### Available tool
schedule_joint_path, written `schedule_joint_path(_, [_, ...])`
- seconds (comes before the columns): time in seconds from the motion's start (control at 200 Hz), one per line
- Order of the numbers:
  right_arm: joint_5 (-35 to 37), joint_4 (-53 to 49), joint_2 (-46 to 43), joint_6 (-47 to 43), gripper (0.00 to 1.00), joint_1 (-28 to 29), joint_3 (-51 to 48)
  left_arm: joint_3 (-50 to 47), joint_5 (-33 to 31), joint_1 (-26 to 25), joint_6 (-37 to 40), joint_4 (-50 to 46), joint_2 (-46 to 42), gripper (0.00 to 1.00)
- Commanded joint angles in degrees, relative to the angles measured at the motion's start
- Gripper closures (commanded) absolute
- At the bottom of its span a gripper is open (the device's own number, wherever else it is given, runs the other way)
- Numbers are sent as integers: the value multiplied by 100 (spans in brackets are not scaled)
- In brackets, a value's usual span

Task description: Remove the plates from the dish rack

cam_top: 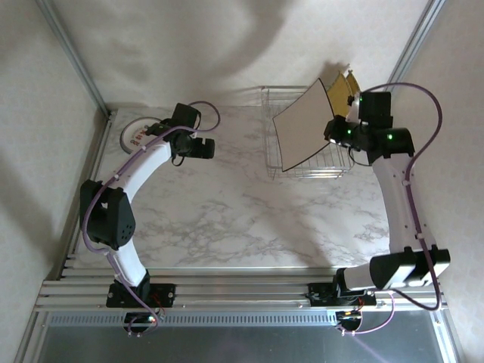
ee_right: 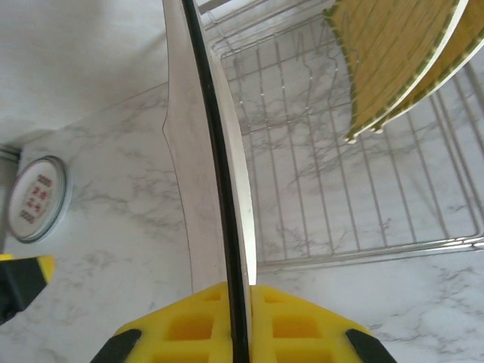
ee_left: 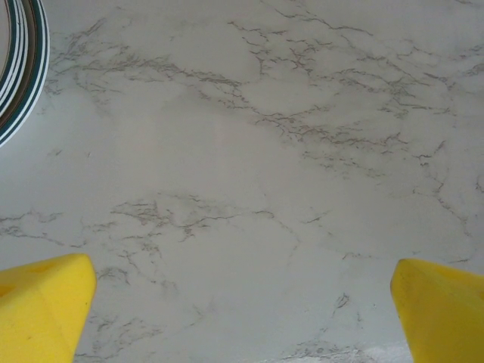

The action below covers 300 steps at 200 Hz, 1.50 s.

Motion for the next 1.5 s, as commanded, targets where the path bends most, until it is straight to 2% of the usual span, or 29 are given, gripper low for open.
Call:
schedule_joint_path(0.0, [-600, 1529, -594, 603, 100, 22, -237, 34, -38, -85, -86, 21, -78, 0])
schedule_joint_path(0.295, [-1401, 2913, -968, 1572, 100, 17, -1473, -102, -75, -120, -95, 77, -179, 1])
schedule_joint_path(0.481, [-1836, 3870, -1169, 2096, 100, 10, -2299, -209, 205, -103, -104, 240, -372, 0])
schedule_joint_path(0.771, [-2745, 6546, -1234, 3339, 100, -4, -4107, -127, 558, 14, -99, 270, -513, 0])
schedule_joint_path(0.876, [-2959, 7447, -1094, 3704, 100, 0, -4583, -286, 1157, 152, -172, 576, -681, 0])
schedule_joint_path(1.066, [-3257, 8714, -733, 4089, 100, 22, -5008, -1005, 3480, 658, -782, 1967, -1114, 0])
schedule_joint_path(1.136, [-3354, 9104, -522, 4221, 100, 53, -5032, -1164, 4102, 698, -1018, 2431, -1110, 0])
schedule_joint_path(1.306, [-3494, 9977, 135, 4612, 100, 171, -4889, -1576, 4979, 690, -1681, 3619, -969, 0])
schedule_joint_path(1.497, [-3633, 10253, 784, 4724, 100, 441, -4366, -1761, 5168, 704, -2097, 4312, -733, 2])
